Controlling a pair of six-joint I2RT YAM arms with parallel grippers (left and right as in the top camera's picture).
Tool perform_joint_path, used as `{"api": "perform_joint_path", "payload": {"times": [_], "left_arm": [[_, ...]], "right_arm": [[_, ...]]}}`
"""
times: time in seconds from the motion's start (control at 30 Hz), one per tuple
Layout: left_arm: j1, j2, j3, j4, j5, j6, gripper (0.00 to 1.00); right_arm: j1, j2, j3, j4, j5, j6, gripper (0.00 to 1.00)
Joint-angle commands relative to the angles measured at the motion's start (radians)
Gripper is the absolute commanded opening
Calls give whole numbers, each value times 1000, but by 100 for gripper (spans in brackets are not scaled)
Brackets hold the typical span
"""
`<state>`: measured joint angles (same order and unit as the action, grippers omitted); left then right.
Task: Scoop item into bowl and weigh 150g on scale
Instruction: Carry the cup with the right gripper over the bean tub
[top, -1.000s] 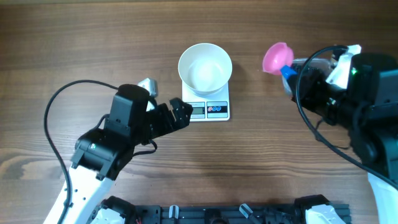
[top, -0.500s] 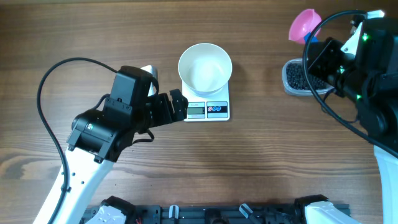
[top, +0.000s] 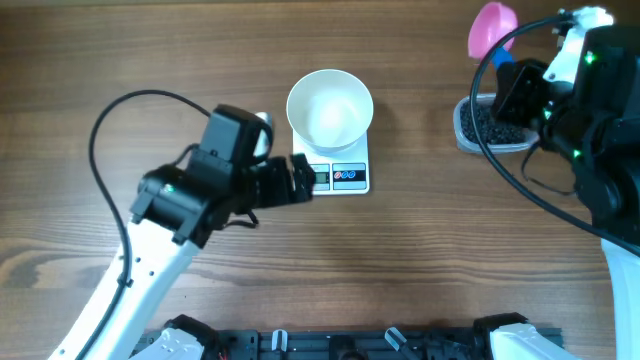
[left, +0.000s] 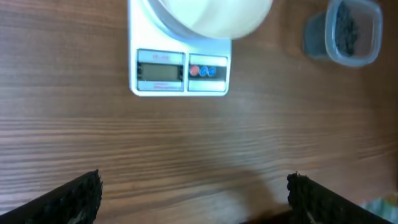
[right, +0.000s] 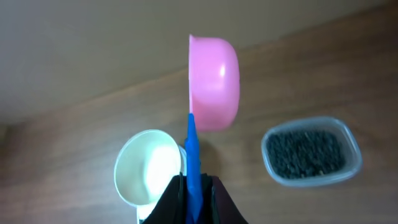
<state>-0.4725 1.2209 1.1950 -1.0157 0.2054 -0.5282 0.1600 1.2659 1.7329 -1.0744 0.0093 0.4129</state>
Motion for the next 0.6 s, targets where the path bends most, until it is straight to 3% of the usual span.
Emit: {"api": "perform_joint_path", "payload": {"times": [0.0,0.13,0.3,0.47,0.57], "left_arm": [[-166,2,-94,34,-101,-103,100],[-305,-21,-113,65,-252,-139,100],[-227,9,-114,133,-312,-141,100],[-217,172,-114,193,-312,-143,100],[-216,290,-114,204,-351,-244,100]], "right_arm": [[-4,21,21,2,20,-46,4],[-4,50,21,-71,20,-46,4],[-4,72,21,-54,1,-47,4],[-4,72,21,-48,47,-46,4],[-4,72,21,-48,47,-45,4]]}}
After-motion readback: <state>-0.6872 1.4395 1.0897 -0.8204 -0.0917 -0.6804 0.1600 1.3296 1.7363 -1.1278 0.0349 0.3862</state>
